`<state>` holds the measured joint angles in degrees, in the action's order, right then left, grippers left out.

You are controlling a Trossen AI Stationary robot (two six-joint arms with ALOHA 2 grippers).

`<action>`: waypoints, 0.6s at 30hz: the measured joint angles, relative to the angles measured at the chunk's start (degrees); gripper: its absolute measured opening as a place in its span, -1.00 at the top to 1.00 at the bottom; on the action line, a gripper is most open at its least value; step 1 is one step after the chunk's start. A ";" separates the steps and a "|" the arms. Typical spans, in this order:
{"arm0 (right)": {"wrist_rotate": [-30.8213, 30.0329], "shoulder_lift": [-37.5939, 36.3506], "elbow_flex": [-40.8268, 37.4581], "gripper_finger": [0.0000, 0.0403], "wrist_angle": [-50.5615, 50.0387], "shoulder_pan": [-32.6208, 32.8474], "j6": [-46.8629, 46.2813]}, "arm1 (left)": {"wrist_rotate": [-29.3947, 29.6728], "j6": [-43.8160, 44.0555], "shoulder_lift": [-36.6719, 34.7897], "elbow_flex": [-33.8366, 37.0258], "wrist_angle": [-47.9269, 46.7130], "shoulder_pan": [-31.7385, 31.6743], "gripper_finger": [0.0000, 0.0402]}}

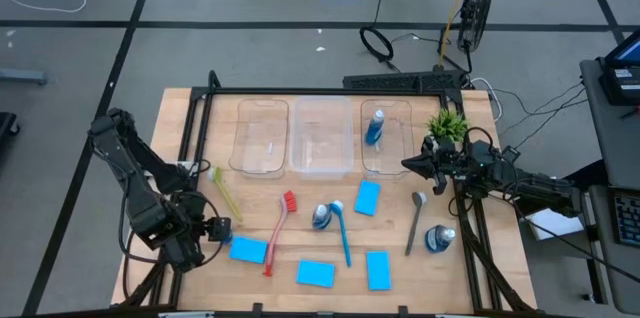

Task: Pick & Place Kitchen Sink Supplies
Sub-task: Put the blue dishwashing liquid bottle into the right transparent bin

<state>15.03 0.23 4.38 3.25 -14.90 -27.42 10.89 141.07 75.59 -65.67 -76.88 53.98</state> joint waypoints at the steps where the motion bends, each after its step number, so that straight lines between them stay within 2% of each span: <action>1: 0.00 0.02 0.00 0.98 0.00 0.00 0.00 | 0.00 -0.42 0.00 0.00 0.00 0.00 -0.20; 12: 0.04 0.00 0.00 0.98 0.00 0.00 0.00 | 0.11 -8.59 0.00 0.00 0.48 0.00 -0.20; 18: 0.04 0.02 0.00 0.98 0.00 0.00 0.00 | 0.13 -6.32 0.00 0.00 0.50 0.00 -0.20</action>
<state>15.07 0.25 4.38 3.25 -14.90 -27.42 11.03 134.75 75.59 -65.67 -76.38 53.98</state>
